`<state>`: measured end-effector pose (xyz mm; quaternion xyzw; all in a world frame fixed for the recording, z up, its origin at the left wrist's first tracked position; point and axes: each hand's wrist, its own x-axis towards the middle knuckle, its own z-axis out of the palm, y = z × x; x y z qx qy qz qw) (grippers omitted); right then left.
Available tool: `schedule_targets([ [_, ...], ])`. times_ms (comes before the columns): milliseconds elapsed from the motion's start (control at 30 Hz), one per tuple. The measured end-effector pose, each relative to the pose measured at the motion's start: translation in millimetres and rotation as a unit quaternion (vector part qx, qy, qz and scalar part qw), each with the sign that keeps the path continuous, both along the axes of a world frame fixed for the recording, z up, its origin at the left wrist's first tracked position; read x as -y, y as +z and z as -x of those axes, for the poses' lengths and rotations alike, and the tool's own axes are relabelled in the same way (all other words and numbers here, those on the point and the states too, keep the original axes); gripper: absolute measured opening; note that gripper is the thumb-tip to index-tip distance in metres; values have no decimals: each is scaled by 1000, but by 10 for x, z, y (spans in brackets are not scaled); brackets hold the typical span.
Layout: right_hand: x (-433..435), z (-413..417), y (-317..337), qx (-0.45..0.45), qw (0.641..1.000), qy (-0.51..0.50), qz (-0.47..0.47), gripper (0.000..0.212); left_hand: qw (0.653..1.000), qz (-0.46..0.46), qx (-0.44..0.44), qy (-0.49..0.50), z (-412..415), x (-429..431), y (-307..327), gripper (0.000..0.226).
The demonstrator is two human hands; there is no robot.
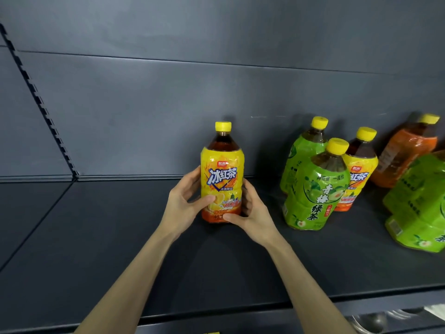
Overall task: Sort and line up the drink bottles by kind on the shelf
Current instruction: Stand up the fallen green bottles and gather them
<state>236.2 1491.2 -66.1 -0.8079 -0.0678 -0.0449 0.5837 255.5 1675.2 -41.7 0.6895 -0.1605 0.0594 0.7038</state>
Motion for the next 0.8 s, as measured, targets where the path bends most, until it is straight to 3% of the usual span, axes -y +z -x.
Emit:
schedule_targets([
  [367,-66,-47,-37,33,993,-52,96,93,1000,-4,8,-2,-9,-6,-119,68],
  [600,-68,20,-16,32,988,-62,139,93,993,-94,32,57,88,38,-76,65],
  [700,-42,108,-34,43,981,-92,167,77,980,-150,49,117,187,64,-53,51],
  [800,22,267,-21,76,972,-138,175,46,967,-162,83,176,360,125,-68,30],
])
